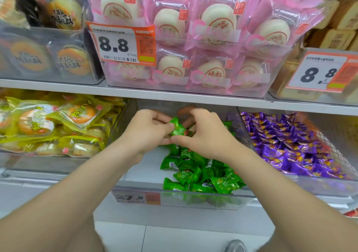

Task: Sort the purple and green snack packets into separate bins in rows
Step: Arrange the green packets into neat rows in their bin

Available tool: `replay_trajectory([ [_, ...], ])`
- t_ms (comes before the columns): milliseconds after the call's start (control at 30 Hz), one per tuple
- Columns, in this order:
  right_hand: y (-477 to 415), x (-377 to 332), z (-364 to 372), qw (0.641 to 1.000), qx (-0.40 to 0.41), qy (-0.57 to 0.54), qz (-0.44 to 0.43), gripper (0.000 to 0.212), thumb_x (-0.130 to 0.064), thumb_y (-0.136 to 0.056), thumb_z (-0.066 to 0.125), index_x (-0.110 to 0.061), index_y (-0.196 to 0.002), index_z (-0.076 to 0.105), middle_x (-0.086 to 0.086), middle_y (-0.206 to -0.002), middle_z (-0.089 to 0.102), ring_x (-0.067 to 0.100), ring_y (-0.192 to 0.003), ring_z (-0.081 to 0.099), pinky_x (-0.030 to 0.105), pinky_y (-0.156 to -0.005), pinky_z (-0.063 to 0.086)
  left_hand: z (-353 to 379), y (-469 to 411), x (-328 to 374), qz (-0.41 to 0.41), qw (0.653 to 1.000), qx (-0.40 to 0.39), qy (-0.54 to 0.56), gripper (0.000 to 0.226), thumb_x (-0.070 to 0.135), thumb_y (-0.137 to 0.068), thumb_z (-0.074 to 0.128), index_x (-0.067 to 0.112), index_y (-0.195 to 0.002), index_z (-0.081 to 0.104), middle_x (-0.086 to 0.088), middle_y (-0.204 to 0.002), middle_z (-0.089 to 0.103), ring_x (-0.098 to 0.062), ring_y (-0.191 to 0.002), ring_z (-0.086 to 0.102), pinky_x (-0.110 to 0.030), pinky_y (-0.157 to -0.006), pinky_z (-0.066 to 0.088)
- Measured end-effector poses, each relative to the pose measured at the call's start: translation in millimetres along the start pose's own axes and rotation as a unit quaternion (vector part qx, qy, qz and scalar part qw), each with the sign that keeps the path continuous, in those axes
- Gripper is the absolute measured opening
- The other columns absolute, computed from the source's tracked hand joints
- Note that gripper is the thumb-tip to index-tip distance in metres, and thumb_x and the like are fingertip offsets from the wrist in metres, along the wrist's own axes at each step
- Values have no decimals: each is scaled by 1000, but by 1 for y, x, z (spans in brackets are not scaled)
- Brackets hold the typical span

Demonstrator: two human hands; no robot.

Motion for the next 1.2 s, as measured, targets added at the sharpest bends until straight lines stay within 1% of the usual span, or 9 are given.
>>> replay_trajectory([
  [133, -6, -10, 11, 985, -42, -163, 41, 49, -44, -72, 94, -27, -111, 69, -4, -84, 74, 0, -69, 64, 32, -75, 57, -25, 3, -9, 70, 990, 47, -109, 8, 28, -88, 79, 22, -88, 73, -8, -78, 78, -29, -76, 77, -52, -75, 65],
  [267, -10, -15, 16, 939, -162, -283, 108, 31, -27, -85, 87, -18, -111, 73, 12, -92, 80, 12, -76, 68, 34, -74, 54, -41, 16, -20, 70, 993, 30, -96, 6, 15, -96, 75, 14, -91, 71, -9, -75, 77, -27, -74, 77, -54, -76, 65],
  [367, -19, -11, 19, 951, -202, -201, 118, 28, -26, -91, 82, -16, -115, 73, 8, -94, 79, 11, -77, 67, 26, -68, 53, -42, 23, -28, 89, 976, 45, -193, 7, 26, -97, 70, 24, -90, 69, 2, -76, 76, -18, -77, 75, -46, -78, 63],
  [467, -37, 2, 24, 995, -75, 13, 71, 33, -38, -93, 77, -21, -121, 74, 2, -111, 75, 17, -98, 69, 25, -84, 50, -30, 31, -32, 84, 915, -31, -393, 34, 42, -99, 63, 20, -125, 59, 1, -116, 69, -22, -114, 64, -38, -96, 51],
  [600, -59, 1, 50, 999, 2, 16, 36, 30, -37, -89, 80, -25, -116, 76, -1, -115, 77, 22, -109, 70, 27, -95, 50, -20, 22, -42, 38, 879, -119, -461, 55, 50, -98, 61, 12, -136, 44, -12, -134, 46, -35, -130, 47, -43, -105, 42],
  [767, -101, -7, 92, 997, -32, 55, 43, 27, -18, -97, 70, -21, -124, 68, 9, -120, 72, 30, -118, 63, 39, -101, 54, -26, 5, -54, 43, 858, -90, -504, 40, 46, -98, 57, 12, -121, 57, -14, -124, 59, -39, -120, 57, -44, -97, 50],
  [900, -117, -12, 109, 993, -43, 114, -9, 25, -23, -100, 66, -22, -125, 69, 16, -120, 70, 38, -114, 64, 48, -93, 57, -30, 7, -57, 27, 860, -115, -497, 34, 51, -97, 56, 21, -107, 70, -11, -112, 68, -39, -107, 64, -44, -90, 56],
  [1067, -128, -12, 122, 977, -90, 192, -26, 27, -23, -101, 64, -24, -128, 69, 20, -121, 65, 45, -111, 64, 44, -90, 55, -30, 21, -58, 63, 885, -166, -431, 48, 51, -100, 57, 11, -76, 67, -6, -65, 62, -21, -69, 57, -34, -58, 42],
  [1200, -131, -11, 128, 960, -87, 260, -53, 31, -8, -99, 58, -15, -129, 61, 22, -117, 64, 46, -108, 65, 40, -81, 48, -31, 30, -61, 57, 899, -205, -382, 53, 54, -102, 54, 8, -81, 72, -7, -73, 73, -12, -60, 59, -32, -66, 54],
])
Point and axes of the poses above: each hand's wrist, its own y-axis away from the middle knuckle, its own z-axis out of the palm, x = y × z, the point moved 1 cm from there along -y, towards the middle knuckle
